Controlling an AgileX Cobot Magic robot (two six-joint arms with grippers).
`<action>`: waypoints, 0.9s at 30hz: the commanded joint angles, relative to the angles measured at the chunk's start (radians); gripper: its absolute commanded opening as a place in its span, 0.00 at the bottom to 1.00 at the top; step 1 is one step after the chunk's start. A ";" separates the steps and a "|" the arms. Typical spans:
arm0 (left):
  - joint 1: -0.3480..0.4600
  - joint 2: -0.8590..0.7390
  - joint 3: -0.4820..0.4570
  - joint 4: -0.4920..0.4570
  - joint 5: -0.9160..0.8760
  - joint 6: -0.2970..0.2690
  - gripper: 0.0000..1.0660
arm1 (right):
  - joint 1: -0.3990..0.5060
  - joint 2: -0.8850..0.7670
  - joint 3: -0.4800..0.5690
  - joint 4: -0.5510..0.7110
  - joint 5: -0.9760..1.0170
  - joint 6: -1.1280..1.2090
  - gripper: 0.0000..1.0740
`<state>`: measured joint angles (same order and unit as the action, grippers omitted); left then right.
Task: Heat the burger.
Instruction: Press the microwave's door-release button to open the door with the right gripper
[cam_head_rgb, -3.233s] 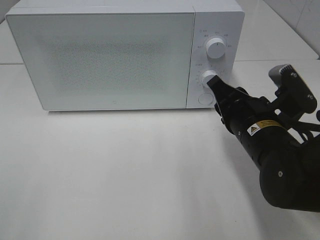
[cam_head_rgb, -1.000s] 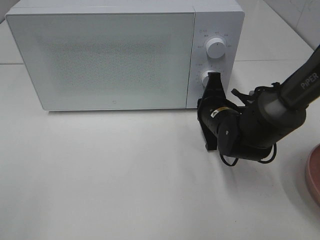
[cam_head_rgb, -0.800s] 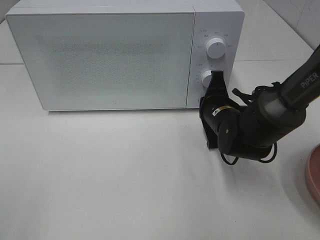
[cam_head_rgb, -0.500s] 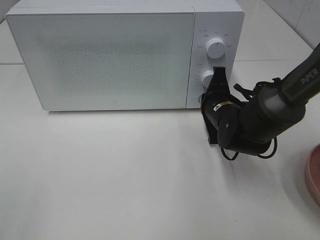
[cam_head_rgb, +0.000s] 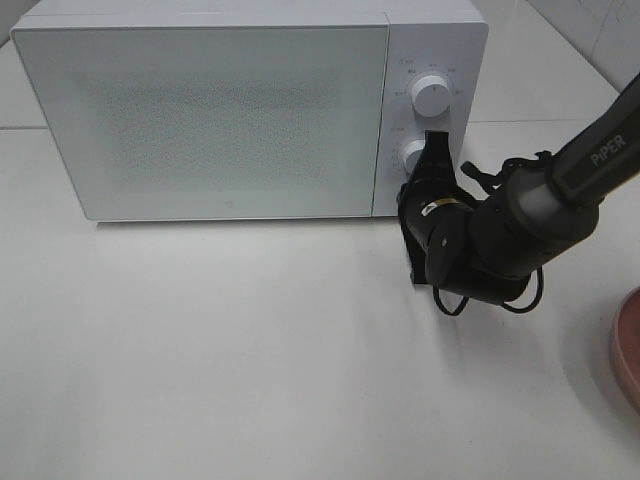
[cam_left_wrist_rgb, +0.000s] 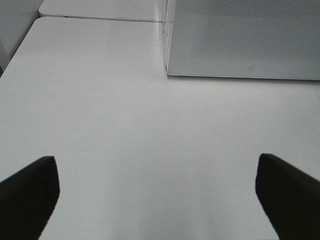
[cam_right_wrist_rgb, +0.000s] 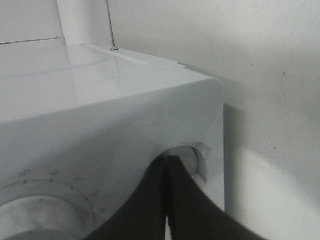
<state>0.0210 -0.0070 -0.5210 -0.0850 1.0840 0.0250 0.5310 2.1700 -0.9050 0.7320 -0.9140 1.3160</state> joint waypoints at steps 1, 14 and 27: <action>-0.002 -0.014 0.002 0.001 -0.014 -0.003 0.94 | -0.019 -0.005 -0.087 -0.060 -0.209 0.005 0.00; -0.002 -0.014 0.002 0.001 -0.014 -0.003 0.94 | -0.030 0.053 -0.172 -0.096 -0.322 0.008 0.00; -0.002 -0.014 0.002 0.001 -0.014 -0.003 0.94 | -0.027 0.028 -0.123 -0.113 -0.290 0.016 0.00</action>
<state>0.0210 -0.0070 -0.5210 -0.0850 1.0840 0.0250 0.5460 2.2220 -0.9570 0.7760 -0.9410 1.3160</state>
